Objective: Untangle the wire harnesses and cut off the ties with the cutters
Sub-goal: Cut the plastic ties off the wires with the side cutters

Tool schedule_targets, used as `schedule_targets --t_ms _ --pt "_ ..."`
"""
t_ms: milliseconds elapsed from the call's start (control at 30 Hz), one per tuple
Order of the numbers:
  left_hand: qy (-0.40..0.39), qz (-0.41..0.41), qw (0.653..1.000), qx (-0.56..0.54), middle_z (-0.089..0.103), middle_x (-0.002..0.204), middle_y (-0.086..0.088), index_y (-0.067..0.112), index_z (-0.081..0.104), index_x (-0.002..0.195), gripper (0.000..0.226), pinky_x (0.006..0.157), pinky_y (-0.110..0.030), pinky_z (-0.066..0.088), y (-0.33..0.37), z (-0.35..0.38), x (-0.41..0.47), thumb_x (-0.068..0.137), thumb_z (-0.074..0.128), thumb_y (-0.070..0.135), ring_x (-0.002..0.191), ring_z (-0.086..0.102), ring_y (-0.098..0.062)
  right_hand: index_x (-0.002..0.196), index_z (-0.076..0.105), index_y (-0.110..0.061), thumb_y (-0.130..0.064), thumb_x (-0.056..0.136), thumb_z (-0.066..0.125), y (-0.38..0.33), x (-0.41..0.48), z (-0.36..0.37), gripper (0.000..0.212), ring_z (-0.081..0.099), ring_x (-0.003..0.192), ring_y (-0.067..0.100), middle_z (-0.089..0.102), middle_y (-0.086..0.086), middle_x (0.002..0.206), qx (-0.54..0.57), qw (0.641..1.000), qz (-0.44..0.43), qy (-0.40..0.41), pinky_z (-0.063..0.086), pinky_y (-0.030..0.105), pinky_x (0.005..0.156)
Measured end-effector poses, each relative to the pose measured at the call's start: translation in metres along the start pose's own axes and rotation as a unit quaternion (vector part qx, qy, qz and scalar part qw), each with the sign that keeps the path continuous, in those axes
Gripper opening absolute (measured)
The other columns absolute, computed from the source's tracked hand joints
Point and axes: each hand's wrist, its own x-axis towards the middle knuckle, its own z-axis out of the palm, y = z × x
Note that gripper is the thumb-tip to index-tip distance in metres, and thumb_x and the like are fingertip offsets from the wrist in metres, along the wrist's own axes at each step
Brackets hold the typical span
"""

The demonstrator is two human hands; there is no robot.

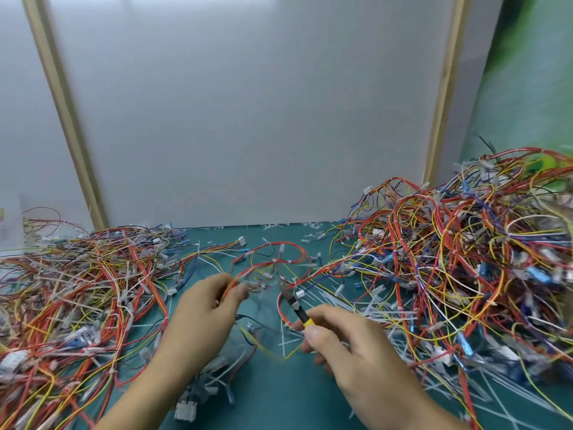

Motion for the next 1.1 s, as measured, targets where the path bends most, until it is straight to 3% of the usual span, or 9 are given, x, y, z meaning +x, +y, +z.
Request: schedule_targets --t_ms 167,300,400,467,567,833,933,1000,1100 --pt "0.128 0.023 0.99 -0.06 0.041 0.057 -0.001 0.013 0.06 0.077 0.023 0.049 -0.024 0.026 0.002 -0.001 0.0 0.098 0.057 0.022 0.051 0.035 -0.01 0.098 0.064 -0.033 -0.063 0.078 0.046 -0.002 -0.002 0.0 0.041 0.058 0.074 0.009 0.063 -0.006 0.084 -0.052 0.998 -0.033 -0.011 0.05 0.034 0.069" --pt "0.221 0.054 0.968 -0.103 0.047 0.063 -0.003 0.017 0.057 0.084 0.02 0.049 -0.023 0.029 0.004 -0.007 0.0 0.102 0.052 0.024 0.054 0.038 -0.008 0.113 0.056 -0.047 -0.063 0.077 0.051 -0.003 -0.002 -0.002 0.039 0.059 0.092 -0.002 0.063 -0.02 0.099 -0.144 0.984 -0.087 -0.065 0.047 0.017 0.081" --pt "0.292 0.089 0.946 -0.106 0.05 0.068 -0.002 0.022 0.054 0.09 0.018 0.055 -0.03 0.036 0.01 -0.02 0.005 0.103 0.049 0.034 0.06 0.044 -0.011 0.122 0.054 -0.051 -0.062 0.082 0.056 -0.005 -0.003 -0.005 0.041 0.05 0.103 -0.007 0.061 -0.02 0.106 -0.225 0.956 -0.131 -0.135 0.043 0.022 0.093" --pt "0.32 0.112 0.932 -0.131 0.048 0.068 -0.005 0.029 0.054 0.091 0.018 0.053 -0.038 0.038 0.021 -0.028 0.01 0.102 0.047 0.043 0.061 0.046 -0.028 0.126 0.056 -0.049 -0.062 0.085 0.058 -0.004 -0.002 -0.005 0.043 0.049 0.107 -0.002 0.06 -0.017 0.109 -0.265 0.939 -0.151 -0.162 0.041 0.025 0.094" --pt "0.316 0.144 0.925 -0.156 0.044 0.066 -0.007 0.032 0.052 0.092 0.017 0.048 -0.044 0.038 0.043 -0.034 0.015 0.101 0.048 0.045 0.056 0.041 -0.035 0.13 0.057 -0.049 -0.063 0.088 0.057 -0.002 0.0 -0.004 0.044 0.047 0.111 0.004 0.057 -0.016 0.114 -0.306 0.919 -0.165 -0.185 0.039 0.026 0.094" --pt "0.253 0.214 0.935 -0.122 0.045 0.063 0.015 0.016 0.054 0.095 0.014 0.049 -0.014 0.028 0.105 -0.044 0.031 0.105 0.048 0.025 0.054 0.039 -0.003 0.131 0.056 -0.044 -0.068 0.084 0.053 0.013 0.001 0.003 0.053 0.044 0.119 0.002 0.051 -0.021 0.121 -0.305 0.919 -0.159 -0.193 0.036 0.026 0.102" --pt "0.235 0.239 0.935 -0.112 0.045 0.062 0.015 0.016 0.054 0.094 0.012 0.049 -0.011 0.028 0.13 -0.057 0.027 0.104 0.05 0.021 0.052 0.04 -0.004 0.125 0.062 -0.044 -0.073 0.08 0.058 0.007 0.0 0.003 0.053 0.047 0.118 -0.01 0.054 -0.028 0.125 -0.208 0.963 -0.101 -0.141 0.039 0.025 0.105" --pt "0.218 0.264 0.935 -0.092 0.047 0.062 0.016 0.023 0.054 0.095 0.01 0.049 -0.01 0.029 0.143 -0.068 0.018 0.104 0.05 0.022 0.052 0.042 -0.004 0.113 0.072 -0.033 -0.056 0.082 0.062 -0.008 0.004 -0.003 0.04 0.06 0.11 -0.001 0.067 -0.019 0.117 -0.01 0.996 -0.03 -0.089 0.047 0.033 0.102" --pt "0.151 0.345 0.926 0.033 0.05 0.064 0.018 0.03 0.052 0.103 0.006 0.051 -0.013 0.032 0.147 -0.082 -0.008 0.104 0.047 0.03 0.055 0.046 -0.001 0.106 0.077 -0.011 -0.045 0.082 0.054 -0.041 0.017 -0.027 0.047 0.07 0.098 0.032 0.073 0.013 0.113 0.361 0.927 0.079 -0.057 0.055 0.049 0.091"
